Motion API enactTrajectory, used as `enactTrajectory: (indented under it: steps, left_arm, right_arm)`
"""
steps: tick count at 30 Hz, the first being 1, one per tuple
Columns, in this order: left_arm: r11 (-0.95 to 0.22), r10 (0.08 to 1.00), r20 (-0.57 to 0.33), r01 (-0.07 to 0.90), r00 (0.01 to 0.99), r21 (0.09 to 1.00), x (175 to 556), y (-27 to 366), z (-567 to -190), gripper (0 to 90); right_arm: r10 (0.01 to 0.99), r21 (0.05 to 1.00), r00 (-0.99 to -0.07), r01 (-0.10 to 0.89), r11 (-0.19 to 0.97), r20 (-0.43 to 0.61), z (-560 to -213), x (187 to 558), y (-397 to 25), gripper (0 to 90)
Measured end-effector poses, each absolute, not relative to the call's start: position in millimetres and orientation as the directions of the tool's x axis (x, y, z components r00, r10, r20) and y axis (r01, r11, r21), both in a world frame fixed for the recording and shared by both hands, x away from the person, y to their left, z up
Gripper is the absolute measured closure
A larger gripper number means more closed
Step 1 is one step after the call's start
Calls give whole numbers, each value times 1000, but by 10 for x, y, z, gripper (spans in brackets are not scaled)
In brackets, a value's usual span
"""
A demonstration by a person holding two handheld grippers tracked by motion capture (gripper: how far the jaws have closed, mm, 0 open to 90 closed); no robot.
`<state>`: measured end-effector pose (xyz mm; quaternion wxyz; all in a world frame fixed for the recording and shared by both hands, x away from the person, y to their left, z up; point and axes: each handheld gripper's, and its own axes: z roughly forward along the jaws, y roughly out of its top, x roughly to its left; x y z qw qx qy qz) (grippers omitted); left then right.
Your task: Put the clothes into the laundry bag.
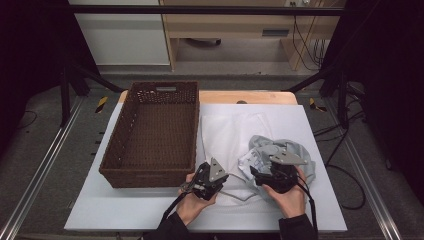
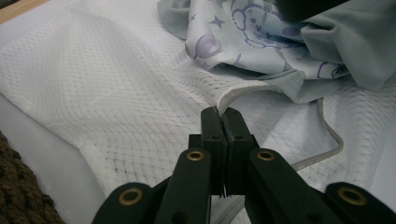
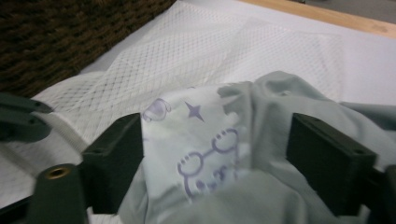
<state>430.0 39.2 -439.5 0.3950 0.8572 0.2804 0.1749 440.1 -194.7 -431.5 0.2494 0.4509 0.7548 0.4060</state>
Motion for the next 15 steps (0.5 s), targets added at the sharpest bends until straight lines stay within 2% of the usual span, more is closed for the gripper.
enactTrajectory:
  steps: [3, 5, 7, 8, 9, 11, 15]
  left_arm:
    - [-534, 616, 74, 346, 785, 772, 4308, 396, -4412, 888]
    - [-535, 616, 71, 351, 784, 769, 4310, 397, -4427, 888]
    - [-541, 615, 71, 355, 785, 763, 4308, 389, -4445, 888]
    - [-544, 615, 76, 353, 785, 761, 4306, 381, -4456, 888]
    - [-544, 615, 77, 352, 784, 762, 4305, 380, -4457, 888]
    - [-536, 618, 73, 352, 783, 767, 4305, 389, -4445, 888]
    - [-526, 623, 61, 360, 779, 770, 4321, 413, -4433, 888]
  right_arm:
    - [878, 801, -477, 518, 300, -20, -4467, 4580, -1793, 149]
    - [880, 747, -475, 582, 322, -10, -4607, 4685, -1728, 113]
    - [882, 679, -470, 638, 364, -30, -4732, 4748, -1692, 121]
    - [883, 665, -466, 642, 381, -57, -4767, 4749, -1682, 158]
    - [884, 678, -461, 625, 387, -80, -4776, 4730, -1681, 214]
    - [895, 700, -436, 612, 367, -88, -4766, 4695, -1709, 403]
    - [908, 719, -418, 621, 313, -35, -4693, 4663, -1813, 749]
